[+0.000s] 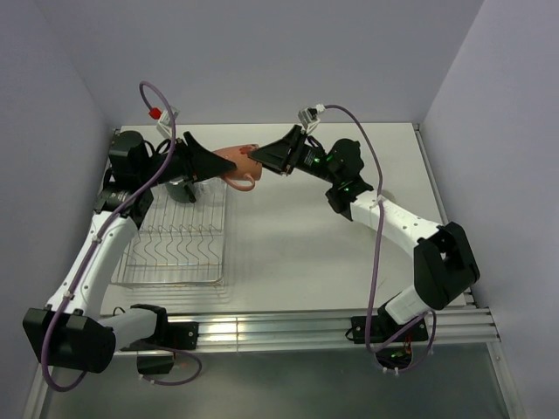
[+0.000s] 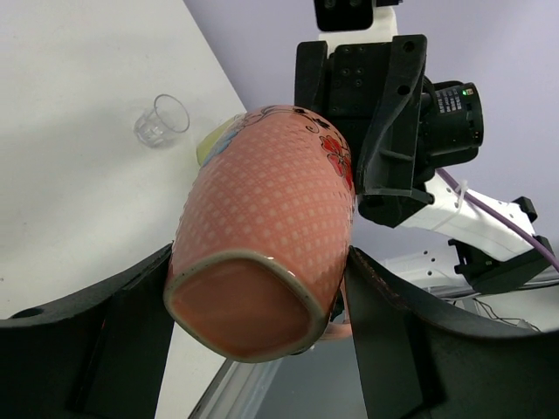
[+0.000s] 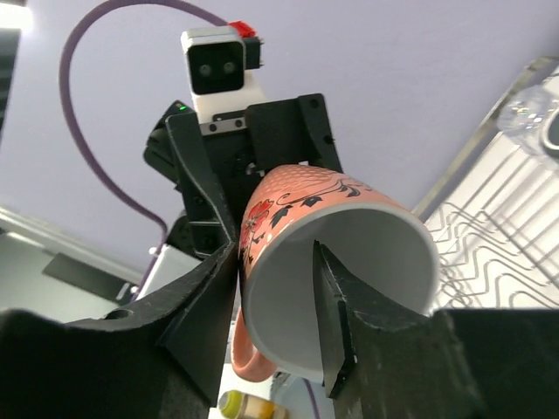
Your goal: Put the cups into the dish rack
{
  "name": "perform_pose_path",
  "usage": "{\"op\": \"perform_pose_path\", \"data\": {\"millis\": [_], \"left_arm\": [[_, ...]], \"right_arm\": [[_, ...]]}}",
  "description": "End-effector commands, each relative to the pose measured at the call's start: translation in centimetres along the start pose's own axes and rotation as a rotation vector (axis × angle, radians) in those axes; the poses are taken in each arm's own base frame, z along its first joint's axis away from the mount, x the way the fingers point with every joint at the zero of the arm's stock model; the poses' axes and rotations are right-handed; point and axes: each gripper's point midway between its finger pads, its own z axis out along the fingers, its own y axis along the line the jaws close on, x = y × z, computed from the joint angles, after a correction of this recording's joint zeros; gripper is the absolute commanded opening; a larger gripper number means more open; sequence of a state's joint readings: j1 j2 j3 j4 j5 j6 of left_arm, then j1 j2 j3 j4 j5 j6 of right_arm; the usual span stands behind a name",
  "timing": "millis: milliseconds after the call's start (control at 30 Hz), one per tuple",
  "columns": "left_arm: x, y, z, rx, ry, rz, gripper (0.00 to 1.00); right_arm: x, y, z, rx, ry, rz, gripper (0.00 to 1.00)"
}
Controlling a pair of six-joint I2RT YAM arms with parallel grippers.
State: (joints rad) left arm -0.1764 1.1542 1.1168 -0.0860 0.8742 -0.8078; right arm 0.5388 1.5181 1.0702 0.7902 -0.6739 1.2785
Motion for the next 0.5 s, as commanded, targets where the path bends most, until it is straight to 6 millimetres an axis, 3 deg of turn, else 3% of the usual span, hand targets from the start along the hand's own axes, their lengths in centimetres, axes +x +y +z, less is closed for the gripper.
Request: {"op": "perform_pose_path", "data": {"millis": [0,233,433,467], "left_arm": [[-2.3,-4.0,-1.3,0.055,-0.064,0.147,0.00],[-3.0,-2.8,-1.7,-0.043,-0.076,0.146,0.00],[-3.4,0.2,-3.2,-0.259,-0.086,0.126,0.00],[-4.0,1.4,-3.6,-0.336,-0.110,0.140,0.00]], "right_arm": [[-1.2,0.5,-0.8,0.044,-0.069,-0.079,0.48],[-2.0,-0.1,-2.3,0.103,-0.124,-0.095,0.50],[-2.8,-1.9,-3.6,0.213,-0.163,-0.106,0.50],[-3.2,-2.2,-4.0,0.238,-0.184,-0.114,0.50]]}}
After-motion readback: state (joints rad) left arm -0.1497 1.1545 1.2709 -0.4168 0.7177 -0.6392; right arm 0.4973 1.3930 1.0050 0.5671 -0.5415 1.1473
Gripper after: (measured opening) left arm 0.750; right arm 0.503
